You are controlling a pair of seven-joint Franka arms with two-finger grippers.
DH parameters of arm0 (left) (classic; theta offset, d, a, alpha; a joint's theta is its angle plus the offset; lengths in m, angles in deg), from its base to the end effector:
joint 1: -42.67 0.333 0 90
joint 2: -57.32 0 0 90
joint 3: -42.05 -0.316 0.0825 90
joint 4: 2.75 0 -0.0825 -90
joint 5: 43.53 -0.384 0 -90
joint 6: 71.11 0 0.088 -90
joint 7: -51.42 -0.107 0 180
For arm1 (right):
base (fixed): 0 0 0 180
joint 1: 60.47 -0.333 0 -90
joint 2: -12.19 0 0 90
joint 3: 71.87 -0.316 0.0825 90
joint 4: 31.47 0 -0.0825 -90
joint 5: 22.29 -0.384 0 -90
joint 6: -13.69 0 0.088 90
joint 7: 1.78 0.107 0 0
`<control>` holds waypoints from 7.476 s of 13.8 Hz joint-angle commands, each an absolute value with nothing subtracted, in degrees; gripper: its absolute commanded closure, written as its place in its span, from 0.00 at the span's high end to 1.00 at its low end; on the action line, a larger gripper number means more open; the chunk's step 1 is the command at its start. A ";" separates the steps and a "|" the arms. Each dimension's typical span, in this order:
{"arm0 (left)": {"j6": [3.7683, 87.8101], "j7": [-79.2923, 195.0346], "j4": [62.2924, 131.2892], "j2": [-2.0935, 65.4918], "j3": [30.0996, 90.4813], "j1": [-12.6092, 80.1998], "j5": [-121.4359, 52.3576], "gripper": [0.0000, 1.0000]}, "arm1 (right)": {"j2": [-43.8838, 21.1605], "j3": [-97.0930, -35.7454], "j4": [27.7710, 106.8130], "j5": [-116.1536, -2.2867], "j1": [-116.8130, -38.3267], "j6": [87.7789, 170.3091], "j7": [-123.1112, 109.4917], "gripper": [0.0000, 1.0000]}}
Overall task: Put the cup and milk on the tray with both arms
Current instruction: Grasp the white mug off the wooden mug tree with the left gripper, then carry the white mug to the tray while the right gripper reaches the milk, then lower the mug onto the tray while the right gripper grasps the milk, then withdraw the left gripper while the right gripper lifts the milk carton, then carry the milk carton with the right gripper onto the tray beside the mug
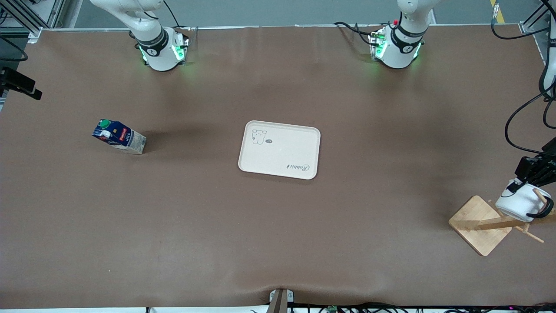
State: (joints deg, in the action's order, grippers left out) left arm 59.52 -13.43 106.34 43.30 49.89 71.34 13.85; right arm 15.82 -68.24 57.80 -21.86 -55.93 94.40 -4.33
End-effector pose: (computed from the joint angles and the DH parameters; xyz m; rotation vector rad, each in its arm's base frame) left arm 0.5948 0.2097 0.3956 2.4811 -0.1527 0.8446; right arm 0.5119 -0.0756 0.6508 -3.1303 0.1546 0.1350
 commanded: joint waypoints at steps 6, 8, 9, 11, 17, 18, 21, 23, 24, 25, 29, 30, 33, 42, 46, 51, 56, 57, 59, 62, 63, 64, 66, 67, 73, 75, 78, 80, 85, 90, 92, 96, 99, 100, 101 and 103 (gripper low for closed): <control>59.15 -12.49 107.72 46.85 52.68 71.41 11.33 0.00 | 12.89 -69.14 57.22 -20.53 -55.02 94.72 -5.03 1.00; 59.14 -7.93 110.79 50.53 52.78 71.50 8.78 0.00 | 12.89 -69.14 56.78 -20.62 -54.94 94.72 -4.94 1.00; 59.06 -5.82 112.11 52.29 53.12 71.50 7.81 0.00 | 12.81 -69.14 56.51 -20.62 -54.93 94.72 -5.03 1.00; 57.92 -3.43 115.02 55.37 53.48 71.58 6.66 0.00 | 11.49 -69.14 56.51 -21.06 -55.02 94.72 -4.68 1.00; 52.38 15.68 117.84 64.07 57.85 71.59 -4.30 0.00 | 10.18 -69.23 56.77 -21.23 -54.76 94.81 -4.42 1.00; 52.20 22.00 117.58 65.48 60.57 71.59 -7.55 0.00 | 9.21 -69.14 56.60 -21.32 -54.67 94.72 -4.33 1.00; 52.03 37.92 114.43 66.29 68.83 71.59 -15.38 0.00 | 8.24 -69.14 56.86 -21.41 -54.32 94.72 -4.24 1.00; 51.41 47.59 111.44 64.80 74.19 71.50 -20.39 0.00 | 3.00 -69.32 56.43 -21.67 -54.84 93.42 -4.85 1.00; 51.41 51.99 109.86 63.14 76.83 71.50 -23.46 0.00 | 2.35 -69.32 56.42 -22.80 -54.32 92.71 -4.77 1.00; 51.32 56.47 108.54 61.47 79.99 71.50 -26.62 0.00 | 2.35 -69.15 56.60 -24.03 -53.80 92.53 -4.51 1.00; 51.41 69.75 105.80 54.17 88.27 70.36 -37.18 0.00 | 1.47 -69.14 56.95 -24.13 -52.92 90.59 -4.24 1.00; 51.41 73.79 105.02 51.37 88.98 68.61 -40.25 0.00 | 0.95 -69.06 56.95 -24.13 -52.56 90.68 -4.24 1.00; 51.41 88.02 101.42 41.27 88.99 59.75 -49.21 0.00 | -1.86 -69.06 56.95 -23.35 -52.12 90.50 -4.41 1.00; 43.19 108.20 88.60 20.69 82.33 33.83 -61.99 0.00 | -4.50 -69.14 57.91 -24.13 -50.98 94.70 -4.42 1.00; 36.91 107.85 83.74 16.02 77.13 25.98 -61.29 0.00 | -0.40 -69.14 70.11 -24.22 -51.06 108.24 -4.24 1.00; 36.91 107.67 83.39 12.50 76.95 25.00 -61.11 0.00 | 6.03 -69.32 82.07 -23.87 -51.95 121.32 -4.24 1.00; 37.43 108.11 82.51 11.00 76.95 24.65 -59.79 0.00 | 7.27 -69.41 83.67 -23.96 -52.03 122.50 -4.24 1.00; 37.43 108.37 82.42 10.92 76.95 24.22 -58.83 0.00 | 7.18 -69.41 84.28 -23.96 -51.95 122.41 -4.24 1.00; 37.43 109.25 81.46 10.13 76.86 23.95 -57.95 0.00 | 7.18 -69.41 85.60 -23.96 -51.86 122.85 -4.24 1.00; 37.43 109.52 81.45 9.68 76.86 23.69 -57.95 0.13 | 8.84 -69.41 87.70 -24.04 -52.12 121.97 -4.24 1.00; 37.43 109.69 81.45 9.60 76.60 23.69 -57.95 0.34 | 9.72 -69.49 89.80 -24.04 -52.21 121.27 -4.24 1.00; 37.43 109.87 81.45 9.60 76.07 23.69 -57.95 0.62 | 10.69 -69.50 91.56 -24.04 -52.47 121.27 -4.24 1.00; 37.43 109.51 81.37 9.68 75.89 23.69 -57.95 1.00 | 12.53 -69.50 94.38 -24.04 -53.70 121.26 -4.24 1.00; 37.43 109.86 81.10 9.86 75.89 23.69 -57.95 1.00 | 12.89 -69.50 95.35 -24.04 -54.05 121.27 -4.15 1.00; 35.07 109.96 76.18 16.96 76.07 27.53 -58.30 1.00 | 14.38 -69.41 101.67 -24.04 -53.97 132.31 -4.33 1.00; 34.62 109.61 76.18 21.35 76.15 32.01 -58.82 1.00 | 14.56 -69.41 103.79 -24.04 -53.88 135.84 -4.59 1.00; 29.28 109.52 76.45 26.98 75.89 36.85 -60.74 1.00 | 14.91 -69.41 104.59 -24.04 -53.88 136.12 -4.77 0.29; 27.08 107.95 76.44 30.32 76.07 40.72 -62.78 1.00 | 14.92 -69.41 103.63 -24.13 -53.88 131.32 -4.85 0.00; 20.66 88.98 76.44 37.36 76.24 52.14 -62.17 1.00 | 14.39 -69.58 93.80 -26.41 -56.34 118.65 -4.06 0.00; 19.15 77.09 76.36 44.03 76.42 59.36 -59.71 1.00 | 13.69 -69.58 83.00 -33.27 -65.80 109.33 6.95 0.00; 18.19 73.51 76.36 46.58 73.98 58.85 -57.52 1.00 | 12.11 -69.58 77.72 -33.27 -72.65 109.05 16.02 0.00; 14.86 60.06 76.79 51.77 56.69 49.99 -48.74 1.00 | 7.11 -69.58 69.36 -33.45 -84.00 109.13 25.79 0.00; 12.91 57.40 79.76 55.63 46.46 43.30 -45.20 1.00 | 0.18 -69.50 64.00 -33.45 -90.86 109.75 39.84 0.00; 13.09 57.31 82.05 57.65 45.66 42.15 -45.20 1.00 | -2.29 -69.50 62.59 -33.45 -92.27 110.19 41.27 0.00; 13.00 57.40 83.03 59.06 44.09 41.01 -45.20 1.00 | -3.79 -69.50 61.79 -33.45 -93.33 111.76 41.38 0.00; 12.91 57.84 84.35 60.74 43.37 40.38 -45.20 1.00 | -5.82 -69.58 61.87 -33.54 -96.23 116.41 43.29 0.00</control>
